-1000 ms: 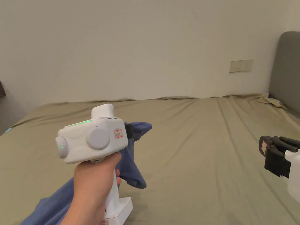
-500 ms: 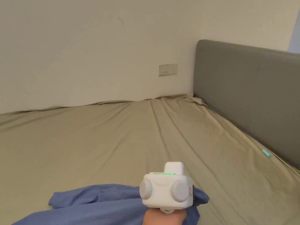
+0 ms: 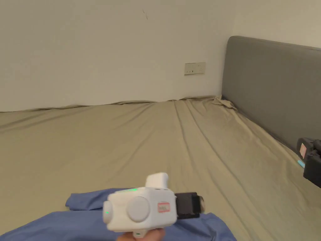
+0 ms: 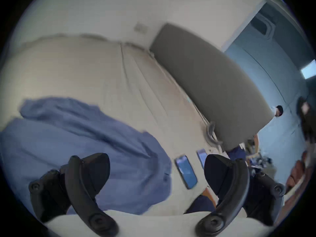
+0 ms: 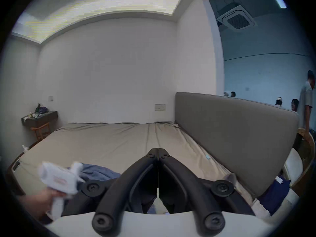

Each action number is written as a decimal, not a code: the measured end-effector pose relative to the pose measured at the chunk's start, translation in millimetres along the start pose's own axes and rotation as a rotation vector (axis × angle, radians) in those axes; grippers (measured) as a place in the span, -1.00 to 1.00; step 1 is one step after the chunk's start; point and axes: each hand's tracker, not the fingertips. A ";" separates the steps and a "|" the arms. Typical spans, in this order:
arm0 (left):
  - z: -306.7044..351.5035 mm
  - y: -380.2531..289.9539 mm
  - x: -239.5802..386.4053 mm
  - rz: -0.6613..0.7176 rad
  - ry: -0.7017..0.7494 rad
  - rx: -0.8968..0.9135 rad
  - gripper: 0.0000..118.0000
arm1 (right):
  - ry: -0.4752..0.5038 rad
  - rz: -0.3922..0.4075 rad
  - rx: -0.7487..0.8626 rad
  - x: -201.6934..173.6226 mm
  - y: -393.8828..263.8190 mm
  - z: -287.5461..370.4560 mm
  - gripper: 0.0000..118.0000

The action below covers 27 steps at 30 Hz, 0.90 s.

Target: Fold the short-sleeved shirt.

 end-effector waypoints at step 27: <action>57.4 -45.5 -400.7 0.236 0.806 -0.130 1.00 | 0.370 -0.029 -0.361 -106.5 -120.4 -134.3 -0.95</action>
